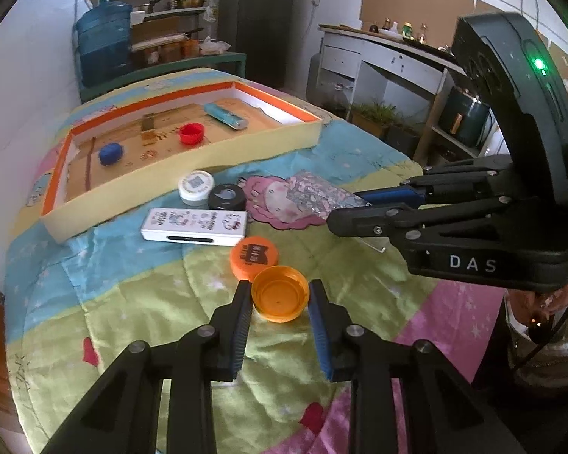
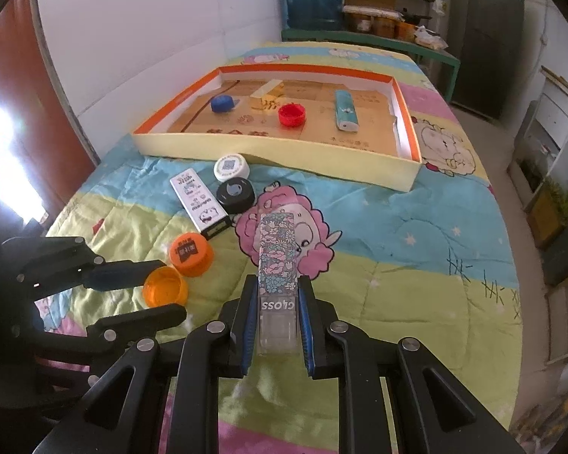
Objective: Organize rigid objects
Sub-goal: 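Grasp the clear GLOSS bottle with the right tool while the left grasps the open orange cap, then carry the clear bottle and open orange cap over the tray with both tools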
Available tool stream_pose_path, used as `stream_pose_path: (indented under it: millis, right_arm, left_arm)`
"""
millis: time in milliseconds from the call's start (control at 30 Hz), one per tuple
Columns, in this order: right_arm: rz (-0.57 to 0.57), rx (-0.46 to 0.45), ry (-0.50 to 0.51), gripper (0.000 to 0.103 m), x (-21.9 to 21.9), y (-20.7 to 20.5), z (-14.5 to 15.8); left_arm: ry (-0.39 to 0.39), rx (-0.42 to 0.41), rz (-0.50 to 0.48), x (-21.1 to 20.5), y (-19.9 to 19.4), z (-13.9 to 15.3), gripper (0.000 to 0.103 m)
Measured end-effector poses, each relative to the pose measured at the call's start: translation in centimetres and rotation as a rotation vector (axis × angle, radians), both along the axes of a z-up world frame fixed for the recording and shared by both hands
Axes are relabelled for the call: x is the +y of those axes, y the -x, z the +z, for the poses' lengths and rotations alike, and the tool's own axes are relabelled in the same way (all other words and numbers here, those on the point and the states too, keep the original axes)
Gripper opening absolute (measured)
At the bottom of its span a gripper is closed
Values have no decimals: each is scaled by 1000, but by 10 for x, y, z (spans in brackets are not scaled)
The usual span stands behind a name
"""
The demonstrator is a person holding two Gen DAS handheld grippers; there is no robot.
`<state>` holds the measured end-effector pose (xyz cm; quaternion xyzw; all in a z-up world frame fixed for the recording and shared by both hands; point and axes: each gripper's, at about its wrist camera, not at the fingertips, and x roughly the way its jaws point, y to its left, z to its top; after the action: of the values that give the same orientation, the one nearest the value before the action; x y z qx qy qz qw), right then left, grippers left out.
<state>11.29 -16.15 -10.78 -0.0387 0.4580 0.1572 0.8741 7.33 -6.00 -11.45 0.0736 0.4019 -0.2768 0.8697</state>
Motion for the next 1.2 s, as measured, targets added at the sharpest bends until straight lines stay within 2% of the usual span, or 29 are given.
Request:
stream_pose_path:
  millis: [467, 733, 1200]
  right_arm:
    - [25, -40, -35, 20, 14, -12, 20]
    - [31, -67, -41, 20, 22, -22, 33]
    - [28, -127, -62, 20, 41, -53, 63]
  left_arm:
    - [95, 5, 144, 33, -27, 29, 31]
    - [119, -2, 240, 50, -47, 44, 31]
    - [69, -70, 421, 68, -86, 73, 31]
